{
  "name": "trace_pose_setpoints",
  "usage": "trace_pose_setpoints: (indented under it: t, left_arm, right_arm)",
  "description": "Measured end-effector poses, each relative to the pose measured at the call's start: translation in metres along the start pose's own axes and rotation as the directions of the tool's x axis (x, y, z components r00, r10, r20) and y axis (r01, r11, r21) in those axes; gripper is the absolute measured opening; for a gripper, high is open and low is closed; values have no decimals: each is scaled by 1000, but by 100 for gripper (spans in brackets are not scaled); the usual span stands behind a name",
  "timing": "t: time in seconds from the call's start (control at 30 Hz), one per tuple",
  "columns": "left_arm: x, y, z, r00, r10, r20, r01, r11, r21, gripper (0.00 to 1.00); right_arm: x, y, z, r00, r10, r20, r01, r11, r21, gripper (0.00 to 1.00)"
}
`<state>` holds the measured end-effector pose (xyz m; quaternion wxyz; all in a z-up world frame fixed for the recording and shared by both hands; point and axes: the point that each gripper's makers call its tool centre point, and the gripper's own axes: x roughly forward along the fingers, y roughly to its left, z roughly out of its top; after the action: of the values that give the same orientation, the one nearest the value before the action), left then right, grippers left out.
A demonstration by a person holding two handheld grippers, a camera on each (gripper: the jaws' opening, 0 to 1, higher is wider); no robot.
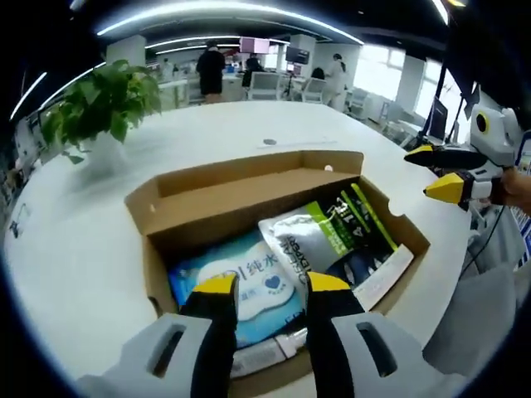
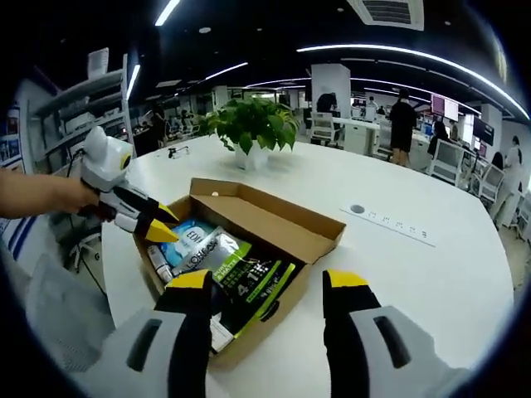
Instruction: Operate the shoe box by opening the lid, removing the specified soft item, and placing it in the target area until the item is outside and the box remains undamaged.
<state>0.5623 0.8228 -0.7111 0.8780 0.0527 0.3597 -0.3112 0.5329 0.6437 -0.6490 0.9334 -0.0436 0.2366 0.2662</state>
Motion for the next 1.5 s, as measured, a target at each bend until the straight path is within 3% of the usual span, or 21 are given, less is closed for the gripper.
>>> trace_pose_setpoints:
  t: [0.4,0.9,1.03,1.17,1.27,1.33,1.5]
  left_arm:
    - [17,-16,-14,997,-64,-41,62,997,-47,28]
    - [35,-27,-14,992,-115,-56,107,985,-133,21]
    - [38,-28,-15,989,-137,-52,125,974,-187,18]
    - [39,-28,-10,986,-167,-5,158,940,-301,11]
    - [41,-23,-13,985,-174,10,167,928,-332,2]
    - [40,-27,-13,983,-186,11,178,923,-341,0]
    - [37,-33,-11,983,-185,14,180,933,-311,0]
  right_arm:
    - [-18,11,-6,1000,10,13,-10,1000,-11,53]
    - [-35,4,-25,1000,-25,9,25,999,33,51]
    - [-36,3,-27,999,-32,13,31,998,45,51]
    - [-36,6,-27,1000,-24,15,23,998,52,50]
    - [-37,8,-29,1000,-19,10,18,999,50,49]
    - [-37,10,-29,1000,-16,9,16,999,51,49]
    - [-36,15,-30,1000,-6,5,6,999,45,48]
